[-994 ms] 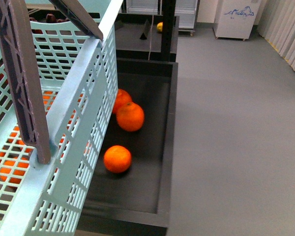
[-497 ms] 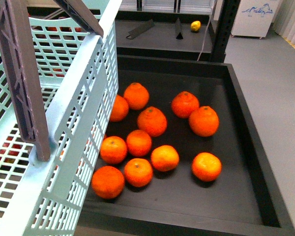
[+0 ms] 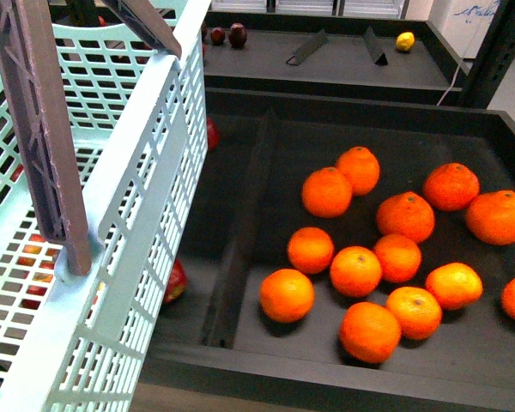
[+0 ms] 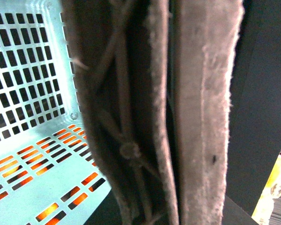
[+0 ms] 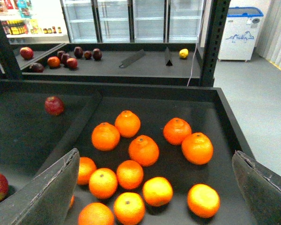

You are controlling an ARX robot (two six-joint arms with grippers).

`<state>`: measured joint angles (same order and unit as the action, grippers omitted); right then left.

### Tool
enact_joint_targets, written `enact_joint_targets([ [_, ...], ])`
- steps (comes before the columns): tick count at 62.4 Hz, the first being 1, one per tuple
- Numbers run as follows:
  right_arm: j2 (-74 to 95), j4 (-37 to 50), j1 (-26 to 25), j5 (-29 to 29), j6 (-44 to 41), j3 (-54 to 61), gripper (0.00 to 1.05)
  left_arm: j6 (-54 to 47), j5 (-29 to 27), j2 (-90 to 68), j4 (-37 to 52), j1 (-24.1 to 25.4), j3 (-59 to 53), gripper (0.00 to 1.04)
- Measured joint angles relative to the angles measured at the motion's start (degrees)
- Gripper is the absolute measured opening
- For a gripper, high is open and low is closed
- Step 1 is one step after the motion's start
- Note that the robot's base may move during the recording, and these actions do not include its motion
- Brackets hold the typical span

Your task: Pick lemon and mango into basket

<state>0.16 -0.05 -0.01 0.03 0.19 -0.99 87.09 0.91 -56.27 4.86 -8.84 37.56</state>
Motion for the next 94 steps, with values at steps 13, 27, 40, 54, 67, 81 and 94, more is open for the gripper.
enact_joint_targets([
  [13, 0.0, 0.0, 0.0, 0.1, 0.0, 0.0, 0.96, 0.0, -0.1, 0.0, 0.0, 0.0, 0.0, 0.17],
  [27, 0.0, 0.0, 0.0, 0.0, 0.0, 0.0, 0.96, 0.0, 0.0, 0.0, 0.0, 0.0, 0.0, 0.17],
  [40, 0.0, 0.0, 0.0, 0.1, 0.0, 0.0, 0.96, 0.0, 0.0, 0.0, 0.0, 0.0, 0.0, 0.17],
  [54, 0.0, 0.0, 0.0, 0.0, 0.0, 0.0, 0.96, -0.2, -0.3, 0.0, 0.0, 0.0, 0.0, 0.17],
  [67, 0.0, 0.0, 0.0, 0.0, 0.0, 0.0, 0.96, -0.2, -0.1, 0.0, 0.0, 0.0, 0.0, 0.17],
  [81, 0.0, 0.0, 0.0, 0.0, 0.0, 0.0, 0.96, -0.2, 0.0, 0.0, 0.0, 0.0, 0.0, 0.17],
  [94, 0.1, 0.0, 0.0, 0.1, 0.0, 0.0, 0.96, -0.2, -0.1, -0.1, 0.0, 0.0, 0.0, 0.17],
])
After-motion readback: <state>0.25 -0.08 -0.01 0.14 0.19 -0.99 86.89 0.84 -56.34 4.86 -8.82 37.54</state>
